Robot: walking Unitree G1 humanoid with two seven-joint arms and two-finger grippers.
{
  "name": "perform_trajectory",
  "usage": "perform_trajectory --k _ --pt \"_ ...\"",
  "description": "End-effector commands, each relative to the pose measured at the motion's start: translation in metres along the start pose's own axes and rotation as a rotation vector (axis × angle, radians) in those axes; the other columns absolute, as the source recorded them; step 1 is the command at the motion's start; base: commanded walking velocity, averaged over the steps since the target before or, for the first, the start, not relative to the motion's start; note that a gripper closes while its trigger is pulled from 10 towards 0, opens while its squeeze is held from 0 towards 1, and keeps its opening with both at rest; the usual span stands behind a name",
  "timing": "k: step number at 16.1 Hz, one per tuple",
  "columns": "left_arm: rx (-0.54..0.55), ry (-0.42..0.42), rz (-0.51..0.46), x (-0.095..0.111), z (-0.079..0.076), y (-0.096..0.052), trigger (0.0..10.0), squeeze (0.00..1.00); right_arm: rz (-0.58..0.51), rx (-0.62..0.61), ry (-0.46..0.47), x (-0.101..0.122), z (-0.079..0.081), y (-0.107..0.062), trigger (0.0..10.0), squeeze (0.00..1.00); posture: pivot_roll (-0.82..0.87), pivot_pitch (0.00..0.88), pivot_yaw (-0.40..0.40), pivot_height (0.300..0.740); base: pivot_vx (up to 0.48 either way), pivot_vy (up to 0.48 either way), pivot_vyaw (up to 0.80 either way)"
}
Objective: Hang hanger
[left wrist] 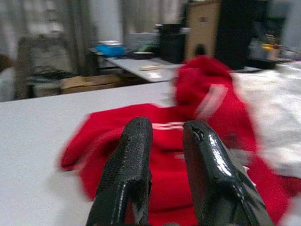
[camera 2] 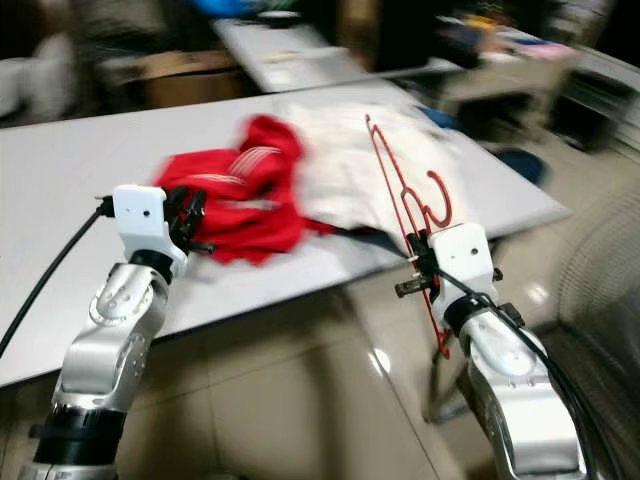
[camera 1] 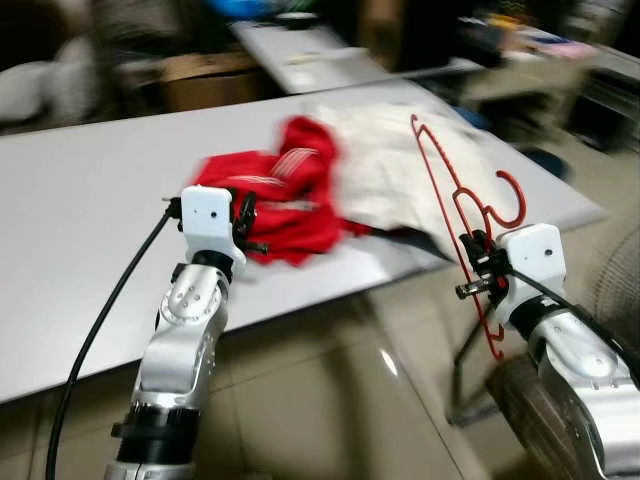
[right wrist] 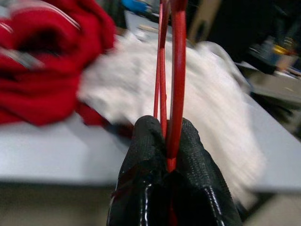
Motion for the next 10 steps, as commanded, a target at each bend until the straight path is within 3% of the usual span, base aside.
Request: perform_trajectory --k 1,10 --pt "-0.023 -0.004 -0.037 0.01 -0.008 0.003 10.0 0.0 -0.038 -0.044 0.015 0.007 -0.014 -0.003 10.0 0.0 -0.09 0.0 -0.001 0.74 0.285 0.0 0.0" --pt "0.043 -0.033 0.021 -0.01 0.003 -0.01 10.0 0.0 -0.028 0.03 -0.016 0.003 -0.003 -0.003 10.0 0.0 -0.08 0.0 -0.041 0.74 0.286 0.0 0.0"
Point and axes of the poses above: a point about 5 cm out from each wrist's last joint towards the gripper, its own y axis pointing out of the wrist towards the gripper, its own x axis along the axis of the wrist's last joint, z = x × y, the point moved 4 cm from there along y, pointing out of the wrist towards the gripper, and after that the axes turned 2 degrees about -y, right-handed, at the moved point
